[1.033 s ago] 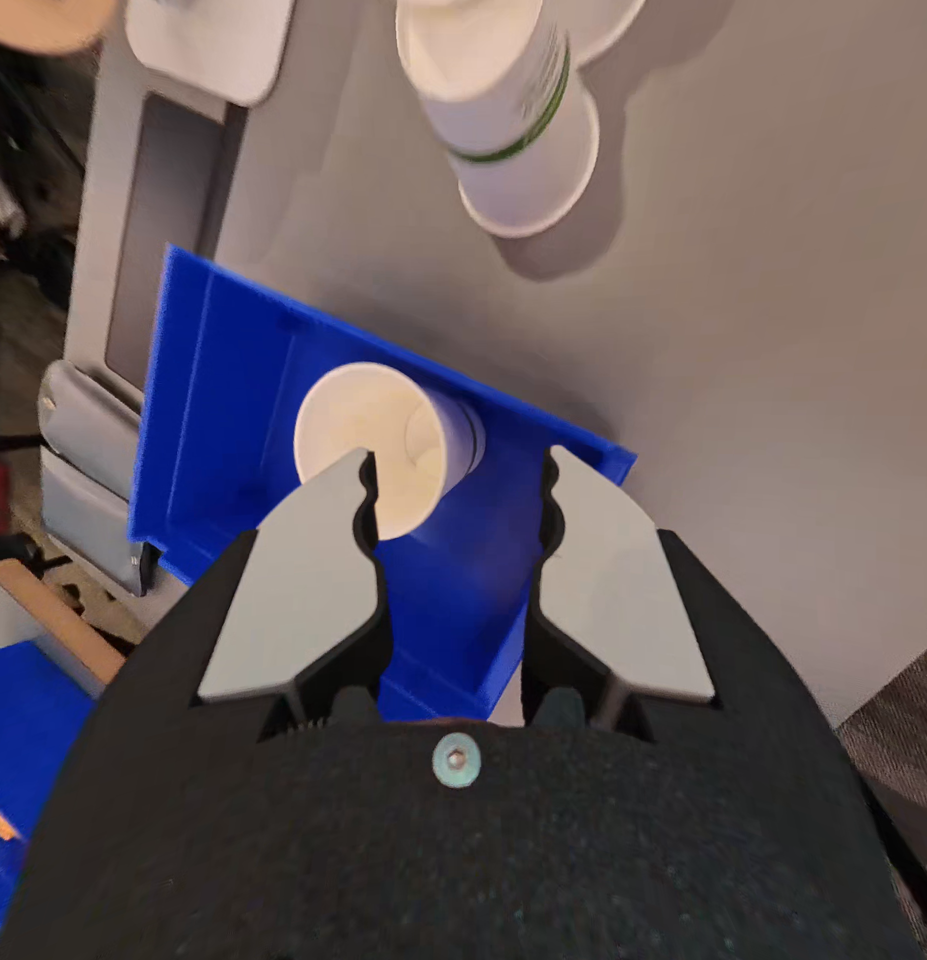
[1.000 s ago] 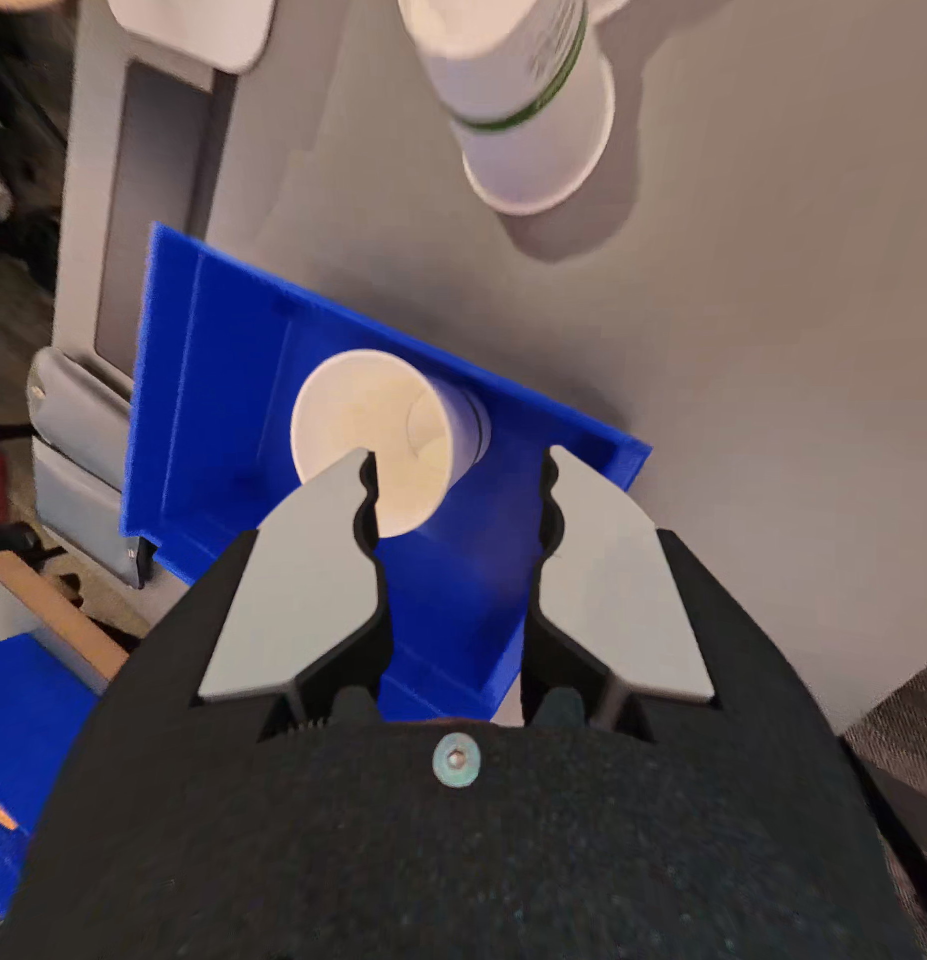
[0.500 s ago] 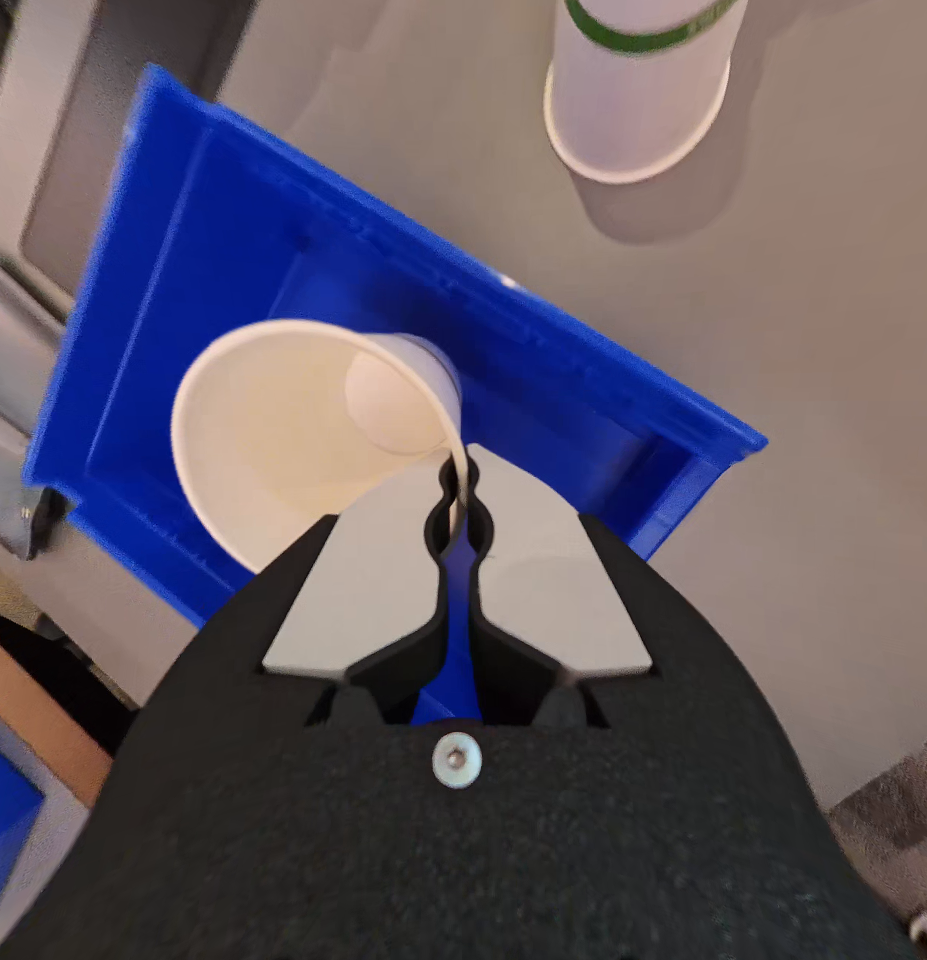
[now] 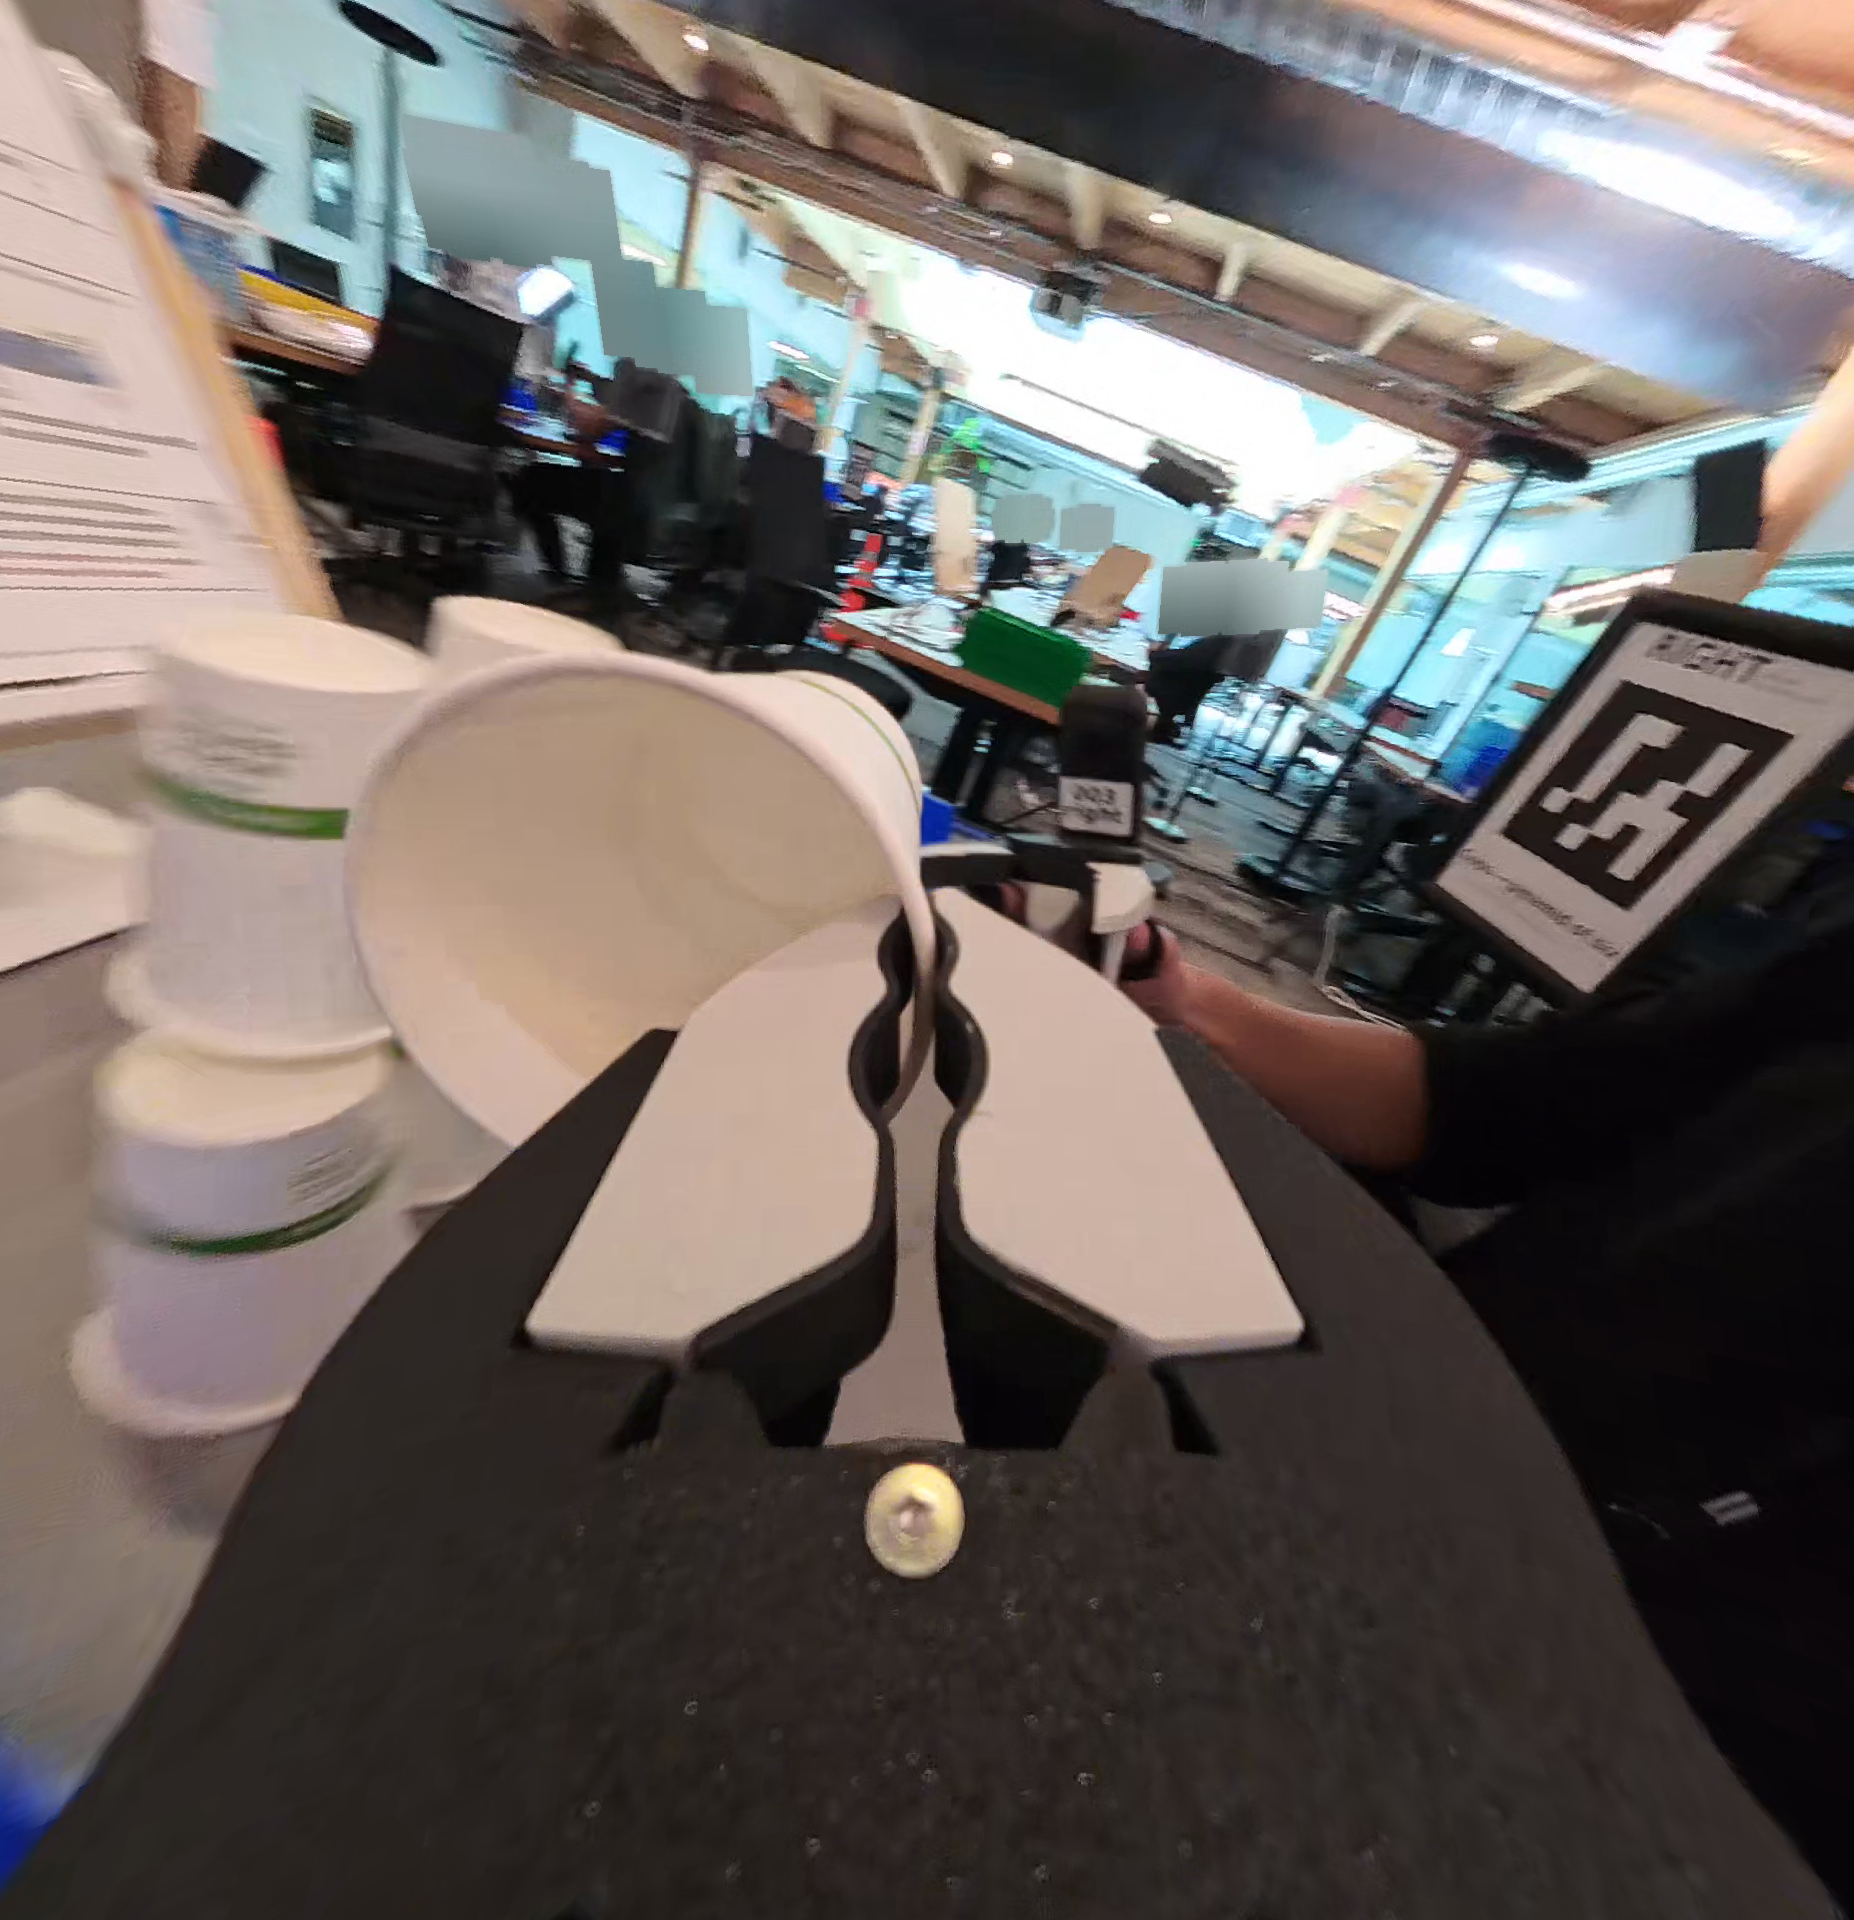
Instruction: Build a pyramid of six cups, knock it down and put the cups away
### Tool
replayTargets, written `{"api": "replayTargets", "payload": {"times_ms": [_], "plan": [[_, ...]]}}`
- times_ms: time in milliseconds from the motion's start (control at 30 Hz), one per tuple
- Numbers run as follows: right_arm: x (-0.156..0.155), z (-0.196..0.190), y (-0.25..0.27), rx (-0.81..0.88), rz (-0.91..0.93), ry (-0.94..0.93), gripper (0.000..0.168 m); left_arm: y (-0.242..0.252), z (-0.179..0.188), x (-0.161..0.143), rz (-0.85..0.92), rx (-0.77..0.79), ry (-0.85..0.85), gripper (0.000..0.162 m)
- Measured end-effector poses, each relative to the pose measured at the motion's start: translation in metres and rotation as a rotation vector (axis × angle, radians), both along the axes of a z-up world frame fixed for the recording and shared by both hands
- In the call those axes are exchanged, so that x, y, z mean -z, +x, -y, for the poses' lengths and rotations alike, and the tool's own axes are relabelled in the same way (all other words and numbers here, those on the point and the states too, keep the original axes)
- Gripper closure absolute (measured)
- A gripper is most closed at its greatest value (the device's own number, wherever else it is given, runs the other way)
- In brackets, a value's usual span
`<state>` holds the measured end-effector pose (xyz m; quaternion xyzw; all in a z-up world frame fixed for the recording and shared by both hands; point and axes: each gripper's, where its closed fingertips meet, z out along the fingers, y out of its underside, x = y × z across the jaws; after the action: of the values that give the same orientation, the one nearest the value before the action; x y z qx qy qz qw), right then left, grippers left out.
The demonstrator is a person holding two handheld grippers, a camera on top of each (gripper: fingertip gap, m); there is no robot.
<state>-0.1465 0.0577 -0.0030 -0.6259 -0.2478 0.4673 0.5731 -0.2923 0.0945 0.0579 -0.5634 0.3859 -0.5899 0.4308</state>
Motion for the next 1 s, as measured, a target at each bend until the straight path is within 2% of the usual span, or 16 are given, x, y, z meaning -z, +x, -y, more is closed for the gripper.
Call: {"api": "replayTargets", "payload": {"times_ms": [167,200,300,367,400,467,500,533,633,700,767,833,900,1000], "plan": [[-0.017,-0.012,-0.025,-0.046,0.110,0.071,0.060,0.066,0.041,0.008,0.016,0.179,-0.025,0.162],[-0.019,-0.012,-0.028,-0.050,0.110,0.083,0.062,0.074,0.045,0.011,0.015,0.195,-0.027,0.162],[-0.021,-0.019,-0.019,0.021,0.110,0.112,0.083,0.089,0.054,0.019,0.040,0.239,-0.046,0.162],[-0.016,-0.019,-0.013,0.029,0.123,0.094,0.083,0.094,0.053,0.027,0.023,0.233,-0.061,0.162],[-0.015,-0.021,-0.007,0.052,0.117,0.091,0.083,0.095,0.051,0.033,-0.002,0.221,-0.066,0.150],[-0.017,-0.027,0.006,0.089,0.115,0.065,0.083,0.096,0.041,0.047,-0.057,0.104,-0.072,0.101],[-0.024,-0.032,0.016,0.120,0.112,0.063,0.083,0.094,0.033,0.059,-0.098,-0.002,-0.063,0.088],[-0.037,-0.038,0.028,0.165,0.120,0.081,0.083,0.091,0.022,0.076,-0.172,-0.141,-0.044,0.083],[-0.094,-0.057,0.053,0.291,0.260,0.173,0.083,0.059,-0.007,0.132,-0.469,-0.604,0.061,0.081],[-0.137,-0.074,0.061,0.357,0.451,0.231,0.083,0.044,-0.012,0.151,-0.642,-0.762,0.150,0.081],[-0.174,-0.095,0.061,0.376,0.677,0.240,0.083,0.049,-0.008,0.150,-0.651,-0.784,0.207,0.079],[-0.201,-0.114,0.047,0.304,0.881,0.238,0.083,0.055,-0.003,0.148,-0.630,-0.774,0.216,0.080],[-0.208,-0.140,0.039,0.232,1.120,0.207,0.083,0.056,-0.002,0.148,-0.633,-0.780,0.211,0.080],[-0.194,-0.173,0.031,0.114,1.358,0.003,0.083,0.054,-0.001,0.152,-0.633,-0.777,0.184,0.082]]}}
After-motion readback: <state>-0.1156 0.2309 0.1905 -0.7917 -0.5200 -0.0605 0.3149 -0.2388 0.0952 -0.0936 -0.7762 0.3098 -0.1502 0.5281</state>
